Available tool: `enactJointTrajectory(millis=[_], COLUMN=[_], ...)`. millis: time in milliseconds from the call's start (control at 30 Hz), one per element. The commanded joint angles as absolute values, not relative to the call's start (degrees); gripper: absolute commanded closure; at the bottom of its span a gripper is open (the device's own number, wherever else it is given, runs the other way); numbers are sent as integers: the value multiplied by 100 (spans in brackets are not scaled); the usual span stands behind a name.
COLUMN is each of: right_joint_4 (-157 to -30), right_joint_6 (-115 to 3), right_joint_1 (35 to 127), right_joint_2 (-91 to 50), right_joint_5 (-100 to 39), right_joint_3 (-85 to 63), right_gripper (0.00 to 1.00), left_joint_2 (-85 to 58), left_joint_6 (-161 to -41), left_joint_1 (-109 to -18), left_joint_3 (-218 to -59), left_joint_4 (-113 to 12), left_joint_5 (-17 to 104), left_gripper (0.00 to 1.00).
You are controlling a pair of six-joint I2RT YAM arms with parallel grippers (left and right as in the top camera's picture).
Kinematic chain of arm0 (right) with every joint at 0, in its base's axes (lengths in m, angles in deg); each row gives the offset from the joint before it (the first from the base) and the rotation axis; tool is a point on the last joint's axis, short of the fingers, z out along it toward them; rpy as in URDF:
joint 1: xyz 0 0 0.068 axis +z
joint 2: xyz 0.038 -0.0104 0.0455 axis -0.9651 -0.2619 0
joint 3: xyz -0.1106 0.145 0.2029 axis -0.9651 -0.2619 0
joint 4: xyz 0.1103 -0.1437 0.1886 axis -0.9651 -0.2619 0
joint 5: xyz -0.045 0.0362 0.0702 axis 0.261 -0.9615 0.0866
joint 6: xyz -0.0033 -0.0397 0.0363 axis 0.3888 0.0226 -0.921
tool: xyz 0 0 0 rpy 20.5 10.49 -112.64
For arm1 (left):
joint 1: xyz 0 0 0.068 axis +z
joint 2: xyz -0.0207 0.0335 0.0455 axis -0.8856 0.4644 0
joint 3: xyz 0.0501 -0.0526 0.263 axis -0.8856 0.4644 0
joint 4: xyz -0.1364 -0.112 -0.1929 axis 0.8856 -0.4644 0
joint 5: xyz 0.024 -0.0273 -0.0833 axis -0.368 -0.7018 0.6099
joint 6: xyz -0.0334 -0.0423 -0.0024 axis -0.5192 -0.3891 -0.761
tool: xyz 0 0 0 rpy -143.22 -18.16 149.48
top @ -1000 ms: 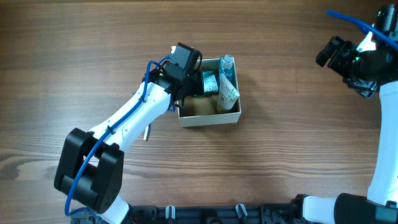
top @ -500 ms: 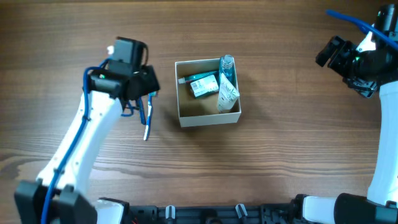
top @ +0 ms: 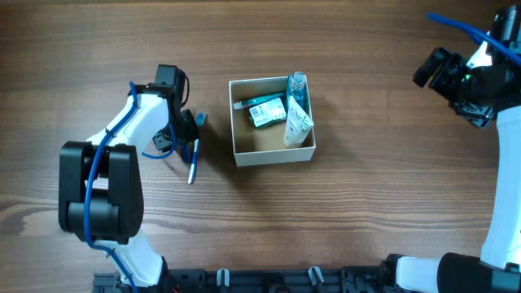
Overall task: Pack container
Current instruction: 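Return the left gripper to the blue razor and grasp it, then carry the razor into the box and release it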
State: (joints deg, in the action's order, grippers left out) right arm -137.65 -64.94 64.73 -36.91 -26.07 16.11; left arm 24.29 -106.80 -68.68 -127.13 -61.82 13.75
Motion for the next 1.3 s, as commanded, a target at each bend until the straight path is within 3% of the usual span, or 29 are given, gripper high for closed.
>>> enactJointTrajectory(millis=[0,167,233,533,767,900,1000,1133,1267], right_joint_4=[-13754,-13752,-13752,-13752,-13752,-13752,-13752,-13752,-13752], right_joint_6=[-6557,-6557,-6553,-6555,-6557,-6555,-6557,-6555,-6555], right_joint_1=[6462,6462,6462,6462,6462,6462,6462,6462,6462], right_joint_2=[-3695,-3695,-3695,-3695,-3695,-3695,-3695,-3695,-3695], right_joint_5=[-2657,-2657,-2657,-2657,-2657,-2657,-2657,-2657,-2657], right_joint_3=[1628,1628,1628,1628,1628,1628,1628,1628,1628], right_gripper=[0,0,0,0,0,0,0,0,0], left_joint_2=[2680,2798,2757,1201,1061,1896,2272,1959,1100], left_joint_6=[-10393,-10396,-10393,-10393,-10428,-10857,-10846,-10848,-10640], left_joint_1=[-6826,-6826,-6820,-7255,-8879,-8992,-8990,-8922,-8632], left_joint_3=[-12669,-12671,-12673,-14013,-14048,-14048,-14048,-14221,-14653], left_joint_4=[-6147,-6097,-6114,-7530,-6315,-6081,-6020,-6193,-6794], left_joint_5=[1462,1469,1464,1700,1659,1777,1965,2177,2002], left_gripper=[57,89,96,96,96,93,85,57,38])
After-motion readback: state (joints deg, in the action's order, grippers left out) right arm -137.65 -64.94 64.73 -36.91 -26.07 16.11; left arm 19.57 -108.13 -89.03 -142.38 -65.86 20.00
